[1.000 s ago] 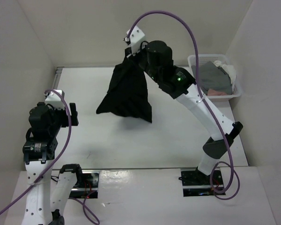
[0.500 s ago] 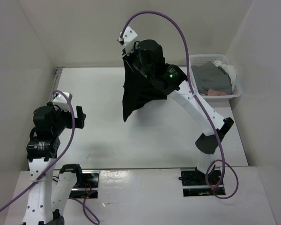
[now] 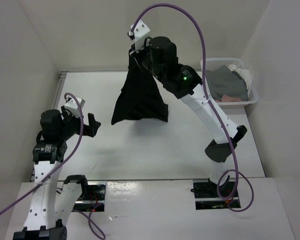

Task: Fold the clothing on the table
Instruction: Flatten the skirt out

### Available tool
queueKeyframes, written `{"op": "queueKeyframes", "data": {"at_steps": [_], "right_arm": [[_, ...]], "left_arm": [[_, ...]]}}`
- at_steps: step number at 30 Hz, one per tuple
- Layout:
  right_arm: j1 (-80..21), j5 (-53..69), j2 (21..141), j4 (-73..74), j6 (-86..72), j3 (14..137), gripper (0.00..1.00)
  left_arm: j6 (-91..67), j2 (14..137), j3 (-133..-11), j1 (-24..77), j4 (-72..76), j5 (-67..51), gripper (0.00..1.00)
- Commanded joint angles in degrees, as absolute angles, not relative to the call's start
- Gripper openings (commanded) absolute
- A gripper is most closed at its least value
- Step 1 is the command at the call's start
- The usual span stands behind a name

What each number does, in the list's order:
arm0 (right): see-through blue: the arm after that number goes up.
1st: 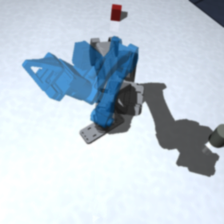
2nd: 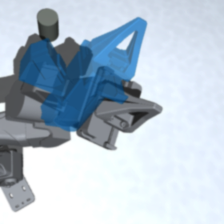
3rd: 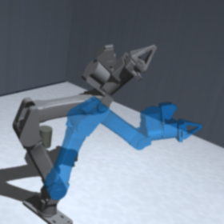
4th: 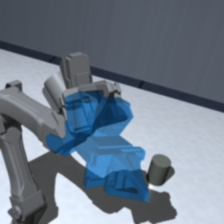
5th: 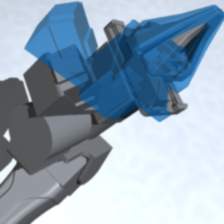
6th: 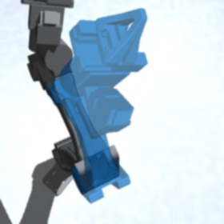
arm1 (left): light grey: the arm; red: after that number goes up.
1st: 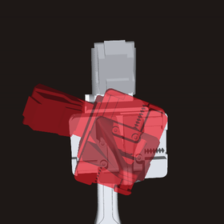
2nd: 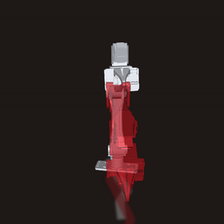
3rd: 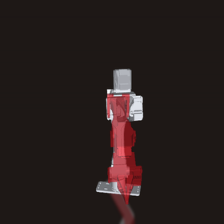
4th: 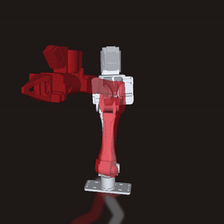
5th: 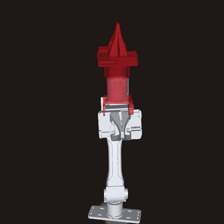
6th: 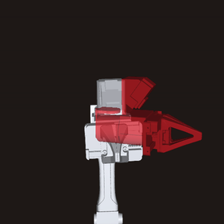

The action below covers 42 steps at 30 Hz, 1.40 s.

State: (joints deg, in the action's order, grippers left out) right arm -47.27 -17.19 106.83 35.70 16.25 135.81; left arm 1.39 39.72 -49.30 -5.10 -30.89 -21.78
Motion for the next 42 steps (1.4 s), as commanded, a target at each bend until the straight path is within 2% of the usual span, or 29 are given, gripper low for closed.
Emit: {"op": "queueKeyframes", "data": {"at_steps": [1, 8, 17, 23, 27, 37, 39, 42], "right_arm": [[-47.64, -17.49, 107.40, 33.49, 13.97, 140.53, 0.01], [-47.64, -15.82, 108.98, 34.72, 12.92, 142.82, 0.02], [-46.05, -15.82, 108.98, 34.72, 12.92, 141.77, 0.04], [-46.05, -16.35, 111.35, 34.72, 12.39, 144.49, 0.04], [-46.05, -16.35, 112.68, 34.72, 11.34, 145.72, 0.04], [-45.53, -14.77, 115.05, 35.33, 10.20, 149.06, 0.04], [-45.53, -14.77, 115.05, 35.86, 10.20, 149.06, 0.04], [-45.53, -13.45, 115.05, 36.39, 10.20, 149.59, 0.04]], "left_arm": [[4.03, 41.56, -48.16, -5.01, -26.46, -29.68, 1.00], [7.19, 48.51, -48.16, -5.01, -23.55, -39.36, 1.00], [13.27, 49.75, -48.69, -5.01, -22.50, -56.14, 1.00], [19.33, 50.27, -48.08, -5.01, -26.37, -63.54, 0.95], [20.04, 51.32, -47.55, -3.96, -24.97, -61.97, 0.84], [13.90, 56.95, -46.41, 4.39, -14.17, -48.97, 0.82], [12.66, 58.96, -46.41, 6.41, -13.01, -47.12, 0.78], [11.43, 60.82, -46.41, 9.74, -10.12, -40.45, 0.64]]}}
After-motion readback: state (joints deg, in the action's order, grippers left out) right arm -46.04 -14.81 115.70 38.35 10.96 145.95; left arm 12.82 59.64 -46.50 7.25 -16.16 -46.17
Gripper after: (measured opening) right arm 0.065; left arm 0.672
